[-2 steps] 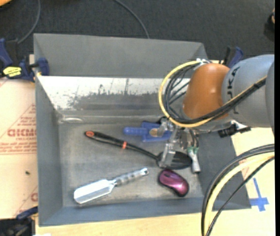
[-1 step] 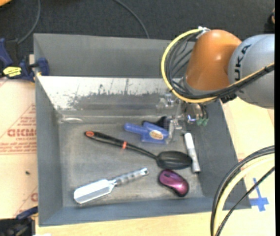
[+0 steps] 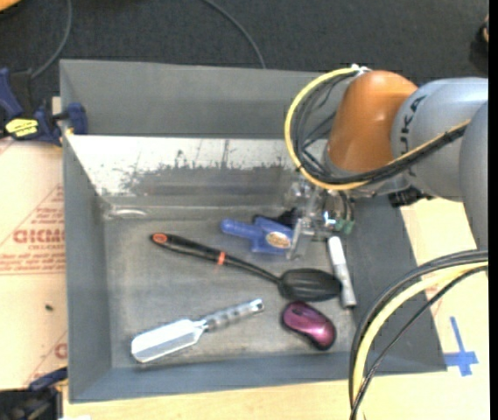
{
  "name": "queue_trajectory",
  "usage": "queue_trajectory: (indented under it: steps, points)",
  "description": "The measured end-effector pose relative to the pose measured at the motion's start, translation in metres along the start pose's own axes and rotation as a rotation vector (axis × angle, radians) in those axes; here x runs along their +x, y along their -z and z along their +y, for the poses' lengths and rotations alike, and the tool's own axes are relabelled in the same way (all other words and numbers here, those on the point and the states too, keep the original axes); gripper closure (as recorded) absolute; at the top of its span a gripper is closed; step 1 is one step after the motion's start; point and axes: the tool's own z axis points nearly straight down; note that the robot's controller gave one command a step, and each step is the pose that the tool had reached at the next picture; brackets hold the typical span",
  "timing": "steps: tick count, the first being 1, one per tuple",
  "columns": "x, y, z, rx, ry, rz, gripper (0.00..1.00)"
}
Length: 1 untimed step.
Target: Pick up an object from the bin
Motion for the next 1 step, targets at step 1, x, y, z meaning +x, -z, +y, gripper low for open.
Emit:
queue_trajectory:
  steps: [1]
  points:
    - [-0.0011,-0.0436,0.0135,0.002,0.294,-0.012,0.00]
